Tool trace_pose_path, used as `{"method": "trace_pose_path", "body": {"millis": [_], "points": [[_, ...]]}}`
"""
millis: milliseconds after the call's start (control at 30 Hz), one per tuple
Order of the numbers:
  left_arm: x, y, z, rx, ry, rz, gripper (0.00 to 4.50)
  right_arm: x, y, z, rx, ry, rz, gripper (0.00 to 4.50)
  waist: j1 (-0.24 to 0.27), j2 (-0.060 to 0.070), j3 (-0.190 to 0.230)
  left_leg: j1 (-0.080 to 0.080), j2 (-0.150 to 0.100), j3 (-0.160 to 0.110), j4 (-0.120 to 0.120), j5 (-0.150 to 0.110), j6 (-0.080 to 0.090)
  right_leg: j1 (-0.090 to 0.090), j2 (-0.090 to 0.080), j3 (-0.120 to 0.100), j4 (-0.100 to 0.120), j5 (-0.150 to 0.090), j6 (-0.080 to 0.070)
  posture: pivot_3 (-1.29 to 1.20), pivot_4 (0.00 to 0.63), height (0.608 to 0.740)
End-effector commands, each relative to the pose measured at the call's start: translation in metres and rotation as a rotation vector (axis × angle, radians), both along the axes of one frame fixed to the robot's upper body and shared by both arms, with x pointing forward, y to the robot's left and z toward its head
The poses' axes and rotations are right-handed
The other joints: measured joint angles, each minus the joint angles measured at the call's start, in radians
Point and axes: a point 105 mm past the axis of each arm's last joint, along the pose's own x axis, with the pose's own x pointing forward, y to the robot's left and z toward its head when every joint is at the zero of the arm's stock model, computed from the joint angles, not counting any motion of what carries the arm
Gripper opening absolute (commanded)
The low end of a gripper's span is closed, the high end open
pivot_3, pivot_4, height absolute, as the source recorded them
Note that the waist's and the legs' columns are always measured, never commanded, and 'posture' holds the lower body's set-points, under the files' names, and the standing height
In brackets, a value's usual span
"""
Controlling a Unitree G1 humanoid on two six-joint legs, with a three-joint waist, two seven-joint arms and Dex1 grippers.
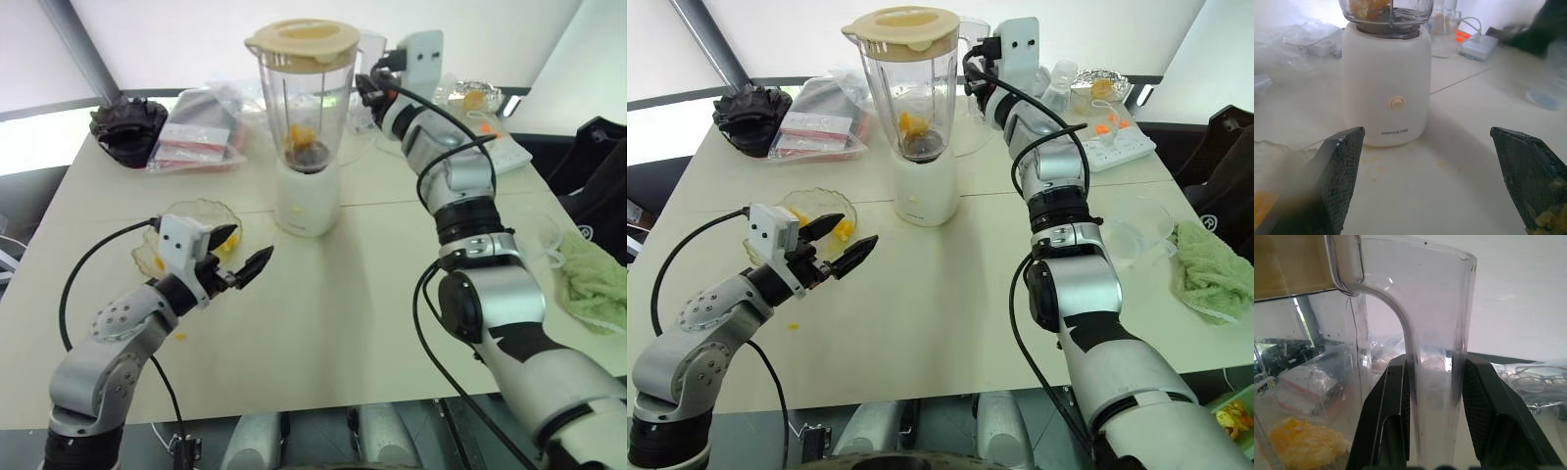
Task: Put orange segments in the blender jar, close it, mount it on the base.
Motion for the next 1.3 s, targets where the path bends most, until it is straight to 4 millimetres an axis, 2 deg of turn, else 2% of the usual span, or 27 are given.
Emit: {"method": "trace_pose_path", "body": {"millis": [33,267,600,800,1033,1300], "points": [[-0.003,-0.002,0.007,0.019,-0.04,-0.008,4.26,-0.01,0.0,0.029,0.012,-0.112,-0.015,0.98,0.0,0.0,0.0,0.0,0.0,0.0,0.0,0.0,0.0,0.0,0.0,0.0,0.0,0.0,0.0,0.0,0.15,0.74],[-0.002,-0.002,0.004,0.033,-0.024,-0.017,4.26,-0.023,-0.001,0.009,-0.021,-0.11,-0.053,0.98,0.002,0.0,0.0,0.0,0.0,0.0,0.001,0.0,0.0,0.0,0.0,0.0,0.002,0.0,0.0,0.0,0.15,0.74],[0.001,-0.005,0.001,0.042,-0.01,-0.043,4.26,-0.035,-0.008,-0.008,-0.053,-0.088,-0.097,0.98,0.005,0.0,0.0,0.001,0.0,0.0,0.001,0.002,-0.004,0.0,0.0,0.0,0.005,0.0,0.0,0.0,0.15,0.74],[0.005,-0.008,0.0,0.049,-0.008,-0.06,4.26,-0.029,-0.004,-0.012,-0.077,-0.056,-0.07,0.98,0.002,0.0,0.0,0.002,-0.001,0.0,0.001,0.003,-0.004,0.001,0.0,0.0,0.006,0.0,0.0,0.0,0.15,0.74],[0.007,-0.008,0.001,0.052,-0.016,-0.055,4.26,-0.016,-0.005,-0.003,-0.039,0.009,-0.092,0.98,0.001,0.0,0.0,0.003,0.0,0.0,0.001,0.003,-0.004,0.001,0.0,0.0,0.006,0.0,0.0,0.0,0.15,0.74],[0.007,-0.006,0.0,0.053,-0.019,-0.028,4.26,-0.014,0.001,-0.004,-0.025,0.06,-0.111,0.98,0.0,0.0,0.0,0.003,0.0,0.0,0.001,0.003,-0.004,0.001,0.001,0.0,0.006,0.0,0.0,0.0,0.15,0.74]]}}
